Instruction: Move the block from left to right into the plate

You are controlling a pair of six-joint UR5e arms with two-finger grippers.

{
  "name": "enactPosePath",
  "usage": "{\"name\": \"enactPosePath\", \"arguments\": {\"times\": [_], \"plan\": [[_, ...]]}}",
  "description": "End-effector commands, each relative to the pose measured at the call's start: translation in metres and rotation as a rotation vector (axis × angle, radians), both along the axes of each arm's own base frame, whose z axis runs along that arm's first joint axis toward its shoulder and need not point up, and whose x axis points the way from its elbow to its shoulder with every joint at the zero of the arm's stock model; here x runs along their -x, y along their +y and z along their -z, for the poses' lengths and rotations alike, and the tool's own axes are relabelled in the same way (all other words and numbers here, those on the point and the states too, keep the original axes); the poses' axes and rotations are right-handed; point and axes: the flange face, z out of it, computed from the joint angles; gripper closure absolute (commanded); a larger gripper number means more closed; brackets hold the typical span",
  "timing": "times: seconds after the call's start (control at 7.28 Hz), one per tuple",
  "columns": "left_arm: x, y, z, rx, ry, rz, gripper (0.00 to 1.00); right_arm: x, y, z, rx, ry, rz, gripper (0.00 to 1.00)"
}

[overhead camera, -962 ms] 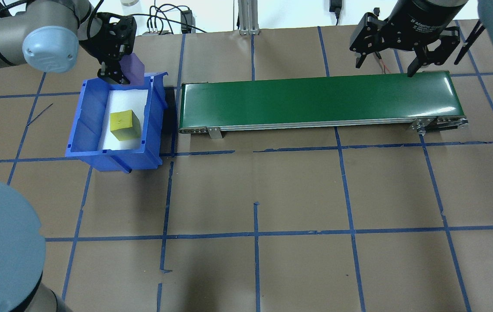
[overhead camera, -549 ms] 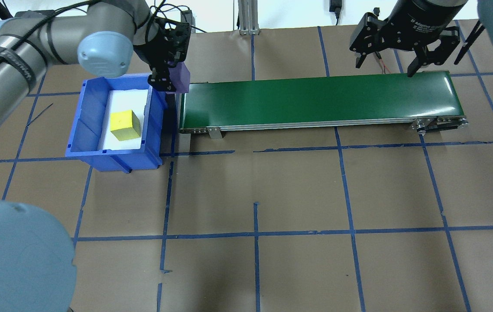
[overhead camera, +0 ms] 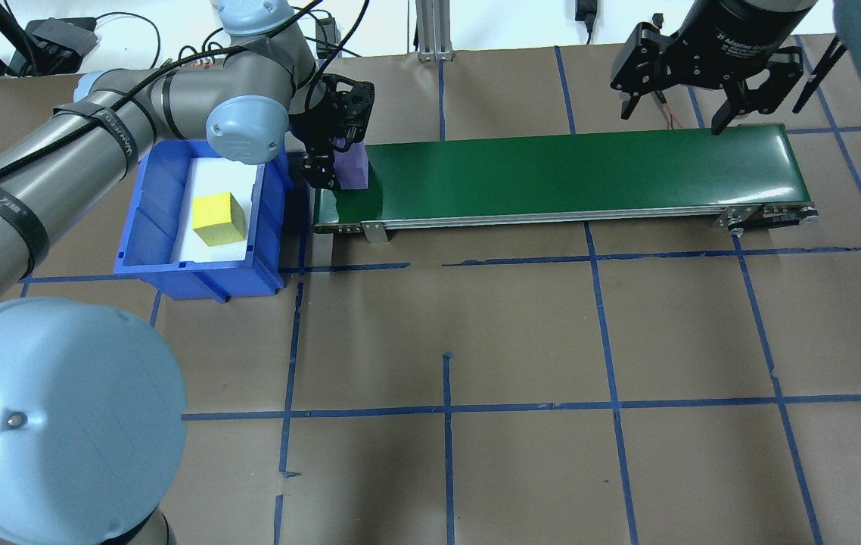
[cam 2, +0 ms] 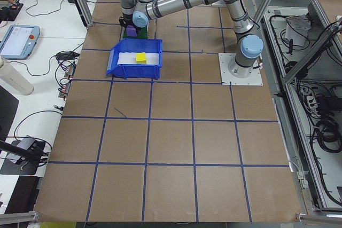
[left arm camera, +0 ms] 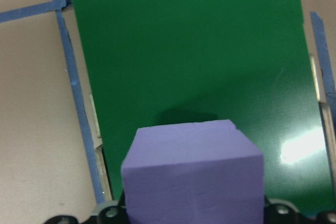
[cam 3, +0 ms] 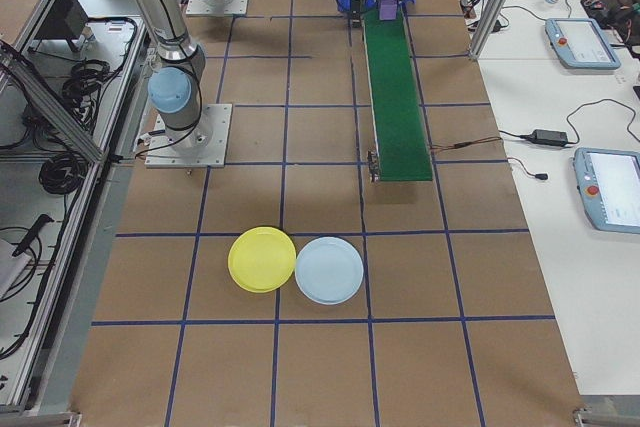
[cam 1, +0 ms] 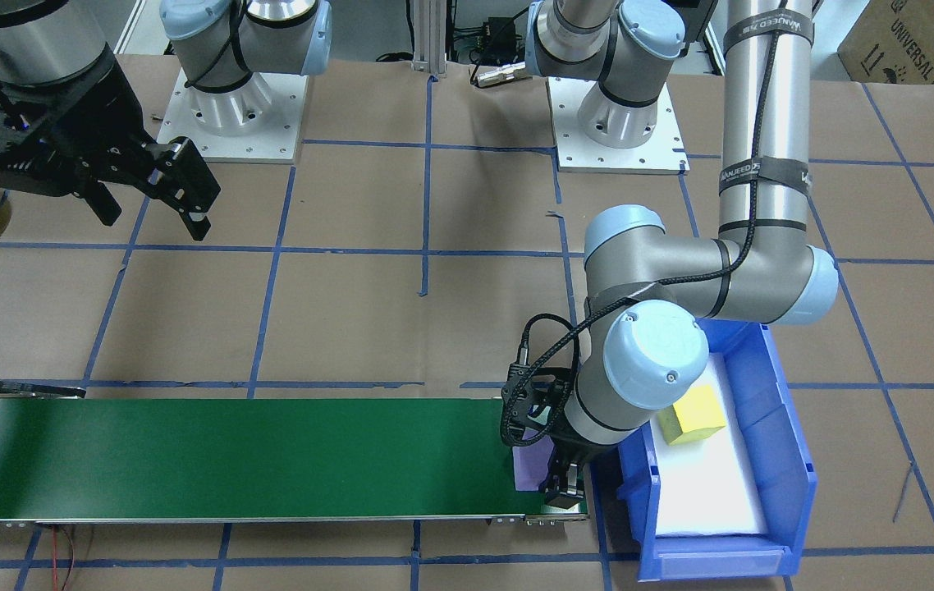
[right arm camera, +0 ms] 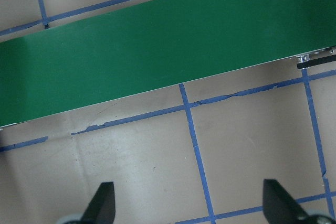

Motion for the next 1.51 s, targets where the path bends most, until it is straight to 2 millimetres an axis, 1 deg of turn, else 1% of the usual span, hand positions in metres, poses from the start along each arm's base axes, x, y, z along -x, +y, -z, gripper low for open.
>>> {"name": "enactPosePath", "arguments": {"times": [0.0,0.14,0.27,0.41,0.55,0.69,0.82,0.96,1.1,1.24,1.37], "plan": [[-0.003,0.016,-0.048,0.002,-0.006,-0.027,0.05,0.000,0.000,0.000,0.000,0.000,-0.001,0.00],[-0.018,0.019,-0.072,0.018,-0.029,-0.057,0.05,0.000,0.000,0.000,0.000,0.000,0.000,0.00],[-0.063,0.019,-0.087,0.030,-0.051,-0.131,0.05,0.000,0.000,0.000,0.000,0.000,-0.001,0.00],[-0.125,0.013,-0.084,0.018,-0.044,-0.218,0.05,0.000,0.000,0.000,0.000,0.000,-0.001,0.00],[-0.172,0.010,-0.084,0.018,-0.038,-0.261,0.05,0.000,0.000,0.000,0.000,0.000,-0.001,0.00],[-0.185,0.009,-0.078,0.017,-0.057,-0.230,0.05,0.000,0.000,0.000,0.000,0.000,-0.001,0.00],[-0.204,0.007,-0.063,0.001,-0.061,-0.260,0.06,0.000,0.000,0.000,0.000,0.000,-0.001,0.00],[-0.219,0.008,-0.047,-0.022,-0.043,-0.291,0.06,0.000,0.000,0.000,0.000,0.000,-0.001,0.00],[-0.223,0.011,-0.017,-0.069,-0.015,-0.306,0.06,0.000,0.000,0.000,0.000,0.000,-0.001,0.00],[-0.218,0.019,0.008,-0.098,0.021,-0.336,0.06,0.000,0.000,0.000,0.000,0.000,-0.001,0.00],[-0.214,0.031,0.031,-0.148,0.034,-0.347,0.05,0.000,0.000,0.000,0.000,0.000,-0.001,0.00]]}}
